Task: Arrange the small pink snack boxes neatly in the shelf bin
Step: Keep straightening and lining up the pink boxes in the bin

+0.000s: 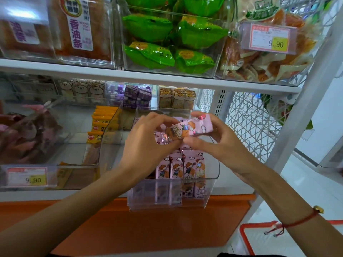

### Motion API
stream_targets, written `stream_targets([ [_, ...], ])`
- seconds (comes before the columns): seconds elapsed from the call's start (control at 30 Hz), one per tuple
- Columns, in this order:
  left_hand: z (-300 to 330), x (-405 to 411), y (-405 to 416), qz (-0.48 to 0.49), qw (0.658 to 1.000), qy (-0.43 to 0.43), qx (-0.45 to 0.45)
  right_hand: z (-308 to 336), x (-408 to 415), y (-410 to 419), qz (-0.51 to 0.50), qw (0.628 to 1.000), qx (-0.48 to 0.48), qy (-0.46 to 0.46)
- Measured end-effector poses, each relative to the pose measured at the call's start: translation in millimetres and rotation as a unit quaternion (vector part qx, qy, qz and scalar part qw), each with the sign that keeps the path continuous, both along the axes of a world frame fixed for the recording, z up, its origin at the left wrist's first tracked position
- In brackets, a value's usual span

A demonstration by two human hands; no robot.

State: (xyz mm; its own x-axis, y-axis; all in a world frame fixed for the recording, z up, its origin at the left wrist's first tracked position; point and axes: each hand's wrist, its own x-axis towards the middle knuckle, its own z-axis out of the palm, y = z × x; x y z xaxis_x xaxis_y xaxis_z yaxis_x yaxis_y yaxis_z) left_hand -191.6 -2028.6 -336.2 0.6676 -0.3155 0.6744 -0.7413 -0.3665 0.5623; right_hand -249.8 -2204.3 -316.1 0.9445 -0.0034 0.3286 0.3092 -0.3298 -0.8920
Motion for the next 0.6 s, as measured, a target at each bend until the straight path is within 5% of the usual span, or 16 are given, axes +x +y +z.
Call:
stream_targets([
  [0.13,0.1,-2.4,-4.9,0.025,0.999,-0.027,0.033,-0.3,-0.4,5.8,-0.062,0.998,-0.003,-0.01],
  [0.27,-0.1,-5.8,-5.8,-0.089,0.989,0.119,-0.005,0.7,-1.9,-5.0,-0.03,0.999,0.036,-0.001],
  [0.47,0.0,-5.3,-3.6,-0.078,0.996,0.035,-0.022,2.2,-7.0,-20.6,0.027,0.999,0.011,-0.034],
  [0.6,-4.8,-4.1,-12.1,-0.106,0.991,0.07,-0.035,1.1,-9.4,-22.9,0.004,0.998,0.035,-0.044],
])
